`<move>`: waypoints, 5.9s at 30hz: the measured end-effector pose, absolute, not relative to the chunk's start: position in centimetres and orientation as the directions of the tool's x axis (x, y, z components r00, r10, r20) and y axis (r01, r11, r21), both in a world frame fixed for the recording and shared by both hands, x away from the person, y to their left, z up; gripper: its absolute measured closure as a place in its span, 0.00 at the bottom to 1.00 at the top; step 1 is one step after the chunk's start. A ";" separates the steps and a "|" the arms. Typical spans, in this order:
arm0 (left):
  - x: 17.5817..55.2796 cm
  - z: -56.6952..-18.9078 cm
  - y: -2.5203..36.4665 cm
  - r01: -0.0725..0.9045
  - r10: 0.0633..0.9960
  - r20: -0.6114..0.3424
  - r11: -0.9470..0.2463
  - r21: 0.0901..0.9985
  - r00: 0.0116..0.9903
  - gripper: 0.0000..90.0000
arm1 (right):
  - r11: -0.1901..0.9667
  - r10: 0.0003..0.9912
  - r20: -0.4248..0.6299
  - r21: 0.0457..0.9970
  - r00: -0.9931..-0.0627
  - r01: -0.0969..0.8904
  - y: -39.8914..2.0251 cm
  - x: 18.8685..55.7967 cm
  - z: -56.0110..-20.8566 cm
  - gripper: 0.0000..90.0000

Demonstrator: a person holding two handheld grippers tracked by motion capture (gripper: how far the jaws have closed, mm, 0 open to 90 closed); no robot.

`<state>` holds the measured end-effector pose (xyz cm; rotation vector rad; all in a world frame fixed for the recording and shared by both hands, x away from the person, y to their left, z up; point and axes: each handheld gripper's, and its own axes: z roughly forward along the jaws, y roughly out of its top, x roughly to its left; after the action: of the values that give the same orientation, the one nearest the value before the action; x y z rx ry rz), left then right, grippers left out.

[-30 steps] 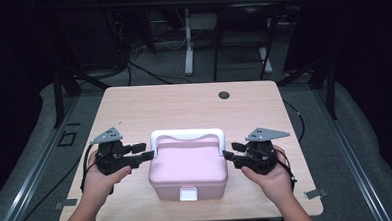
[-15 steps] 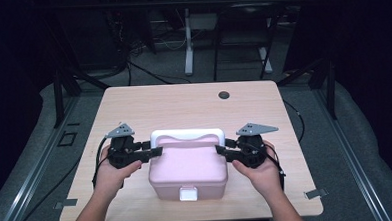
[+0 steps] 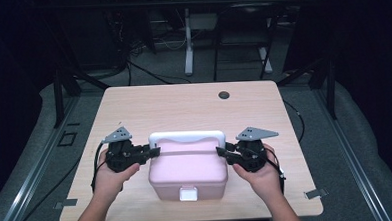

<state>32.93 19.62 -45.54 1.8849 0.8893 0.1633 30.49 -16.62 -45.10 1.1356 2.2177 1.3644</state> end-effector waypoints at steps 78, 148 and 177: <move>28.9 -45.7 23.8 0.519 0.650 -0.251 -0.258 0.815 0.717 0.99 | 0.181 0.743 0.190 0.866 -0.642 0.466 -16.5 31.2 -42.3 0.82; 28.2 -45.3 19.8 0.473 0.562 -0.231 -0.334 0.815 0.794 0.99 | 0.173 0.776 0.148 0.885 -0.613 0.433 -18.6 28.9 -42.6 0.70; 29.5 -42.8 19.7 0.450 0.565 -0.219 -0.310 0.837 0.796 0.99 | 0.249 0.740 0.163 0.835 -0.652 0.490 -17.5 26.6 -47.0 0.92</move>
<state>29.52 19.72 -42.77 1.9555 0.7615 0.1399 26.60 -17.52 -47.00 1.1457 2.2589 1.3593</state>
